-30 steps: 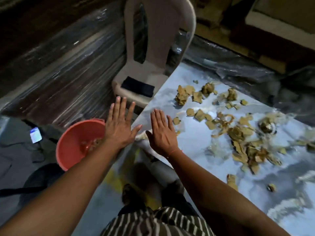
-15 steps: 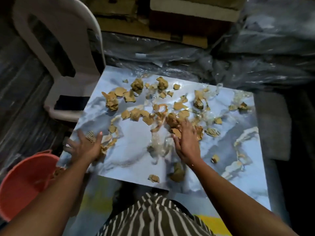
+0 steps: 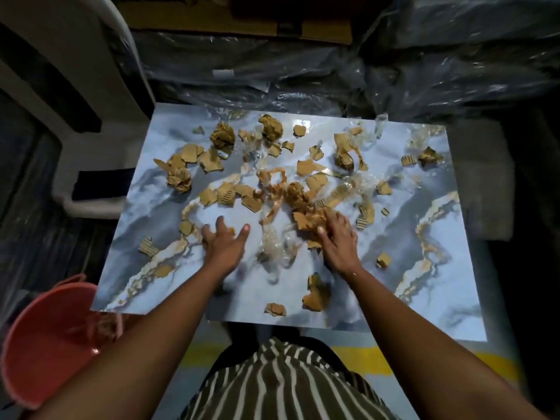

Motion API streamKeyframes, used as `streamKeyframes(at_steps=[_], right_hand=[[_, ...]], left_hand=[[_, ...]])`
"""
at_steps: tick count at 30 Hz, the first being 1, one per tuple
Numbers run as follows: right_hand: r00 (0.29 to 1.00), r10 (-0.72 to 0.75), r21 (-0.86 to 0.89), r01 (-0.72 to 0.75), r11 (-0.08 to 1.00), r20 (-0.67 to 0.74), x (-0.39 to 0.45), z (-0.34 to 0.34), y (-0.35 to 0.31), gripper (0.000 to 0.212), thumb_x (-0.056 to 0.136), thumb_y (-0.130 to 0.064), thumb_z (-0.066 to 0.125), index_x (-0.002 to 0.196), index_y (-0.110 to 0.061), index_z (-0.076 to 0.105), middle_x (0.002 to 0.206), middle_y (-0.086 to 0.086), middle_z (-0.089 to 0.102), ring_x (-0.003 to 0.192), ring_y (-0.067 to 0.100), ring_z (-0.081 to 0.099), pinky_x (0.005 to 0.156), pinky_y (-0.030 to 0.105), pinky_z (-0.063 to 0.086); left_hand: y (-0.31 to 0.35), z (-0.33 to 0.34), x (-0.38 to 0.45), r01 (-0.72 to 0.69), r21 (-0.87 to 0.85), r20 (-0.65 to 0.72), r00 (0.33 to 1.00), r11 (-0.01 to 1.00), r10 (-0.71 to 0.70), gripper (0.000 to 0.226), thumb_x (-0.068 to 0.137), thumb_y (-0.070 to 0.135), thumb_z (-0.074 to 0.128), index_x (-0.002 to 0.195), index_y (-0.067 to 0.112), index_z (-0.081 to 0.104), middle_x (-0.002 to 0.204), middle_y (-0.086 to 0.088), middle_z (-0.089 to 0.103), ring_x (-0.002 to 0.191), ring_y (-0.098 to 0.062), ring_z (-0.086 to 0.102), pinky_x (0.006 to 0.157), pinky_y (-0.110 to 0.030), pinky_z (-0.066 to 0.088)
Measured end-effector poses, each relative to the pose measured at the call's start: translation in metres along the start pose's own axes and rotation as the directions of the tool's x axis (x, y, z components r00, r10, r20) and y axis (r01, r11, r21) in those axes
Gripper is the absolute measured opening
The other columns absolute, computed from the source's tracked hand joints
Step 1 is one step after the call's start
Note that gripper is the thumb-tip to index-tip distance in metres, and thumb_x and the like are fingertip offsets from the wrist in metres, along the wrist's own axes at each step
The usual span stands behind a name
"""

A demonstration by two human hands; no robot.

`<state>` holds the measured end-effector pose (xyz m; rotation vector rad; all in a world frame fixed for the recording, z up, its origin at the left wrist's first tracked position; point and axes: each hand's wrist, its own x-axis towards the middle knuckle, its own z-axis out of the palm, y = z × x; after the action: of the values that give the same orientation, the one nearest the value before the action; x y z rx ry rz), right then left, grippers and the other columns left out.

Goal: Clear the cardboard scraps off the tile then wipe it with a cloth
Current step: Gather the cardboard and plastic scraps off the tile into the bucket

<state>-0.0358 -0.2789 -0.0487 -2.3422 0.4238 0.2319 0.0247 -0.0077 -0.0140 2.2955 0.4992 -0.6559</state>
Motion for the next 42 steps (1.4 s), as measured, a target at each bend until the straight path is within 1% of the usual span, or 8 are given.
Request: streamKeyframes(at_steps=[5,7,9,15,19,30,36,42], right_hand=[[0.984,-0.085,0.192,0.054,0.98,0.155,-0.008,0.019,-0.038,0.066,0.102,-0.055,0.043,0.161,-0.027,0.033,0.161,0.007,0.039,0.15,0.023,0.033,0.122,0.043,0.031],[0.985,-0.078,0.319,0.026,0.947,0.151,-0.018,0.011,-0.045,0.059,0.107,-0.04,0.052,0.161,-0.027,0.033,0.163,0.001,0.04,0.146,0.014,0.039,0.116,0.024,0.037],[0.999,0.011,0.351,-0.022,0.936,0.034,-0.03,-0.001,-0.041,0.057,0.106,-0.033,0.057,0.159,-0.026,0.037,0.157,0.004,0.048,0.138,0.015,0.05,0.112,0.029,0.044],[0.946,0.32,-0.031,-0.322,0.946,-0.048,-0.096,-0.024,-0.009,0.119,0.062,-0.082,0.077,0.147,-0.01,0.036,0.136,0.012,0.054,0.12,0.033,0.059,0.093,0.048,0.055],[0.915,0.385,-0.176,-0.362,0.915,0.118,-0.145,0.014,-0.024,0.156,0.035,-0.083,0.086,0.155,-0.014,0.014,0.145,0.011,0.026,0.134,0.04,0.043,0.106,0.047,0.049],[0.959,0.283,0.084,-0.279,0.957,-0.032,-0.084,0.069,-0.076,0.113,0.068,-0.037,0.092,0.153,-0.017,0.02,0.149,0.01,0.027,0.131,0.035,0.047,0.107,0.045,0.047],[0.956,0.249,0.184,-0.219,0.958,-0.154,-0.064,0.032,-0.059,0.093,0.079,-0.05,0.084,0.147,-0.015,0.031,0.14,0.009,0.037,0.121,0.027,0.052,0.101,0.042,0.052],[0.829,0.446,0.07,-0.451,0.89,-0.336,-0.057,-0.05,0.03,0.087,0.085,-0.065,0.069,0.149,-0.016,0.036,0.148,0.021,0.037,0.135,0.042,0.042,0.108,0.054,0.044]], left_hand=[[0.005,0.0,-0.012,-0.354,0.007,0.152,0.925,0.935,0.349,0.09,0.096,0.06,0.056,0.164,0.025,0.007,0.169,-0.002,0.001,0.154,-0.032,0.023,0.121,-0.049,0.03],[-0.002,-0.018,-0.018,-0.426,0.125,0.023,0.904,0.896,0.427,0.086,0.097,0.056,0.058,0.163,0.024,0.012,0.169,-0.006,0.01,0.151,-0.033,0.029,0.115,-0.05,0.038],[-0.019,-0.044,-0.02,-0.398,0.245,-0.17,0.88,0.884,0.443,0.081,0.096,0.055,0.059,0.159,0.022,0.022,0.165,-0.011,0.022,0.146,-0.036,0.035,0.106,-0.053,0.043],[-0.109,-0.104,-0.002,0.15,0.193,-0.272,0.958,0.97,-0.094,0.104,0.075,0.08,0.065,0.152,0.029,0.016,0.156,-0.026,0.019,0.144,-0.048,0.023,0.108,-0.067,0.033],[-0.124,-0.093,0.0,0.163,0.258,-0.156,0.98,0.952,-0.125,0.108,0.076,0.077,0.068,0.156,0.032,0.011,0.154,-0.027,0.02,0.143,-0.047,0.022,0.112,-0.061,0.032],[-0.042,-0.016,-0.02,-0.259,-0.02,0.201,0.945,0.966,0.258,0.118,0.076,0.036,0.09,0.159,0.028,0.007,0.157,-0.017,0.018,0.143,-0.034,0.036,0.114,-0.042,0.038],[-0.042,-0.023,-0.019,-0.334,0.023,-0.033,0.942,0.942,0.335,0.114,0.071,0.034,0.093,0.155,0.025,0.016,0.153,-0.015,0.022,0.142,-0.037,0.034,0.109,-0.045,0.041],[-0.066,-0.086,0.008,-0.088,0.188,-0.197,0.972,0.978,0.125,0.141,0.055,0.049,0.099,0.159,0.031,0.005,0.163,-0.025,0.008,0.152,-0.044,0.01,0.118,-0.06,0.025]])
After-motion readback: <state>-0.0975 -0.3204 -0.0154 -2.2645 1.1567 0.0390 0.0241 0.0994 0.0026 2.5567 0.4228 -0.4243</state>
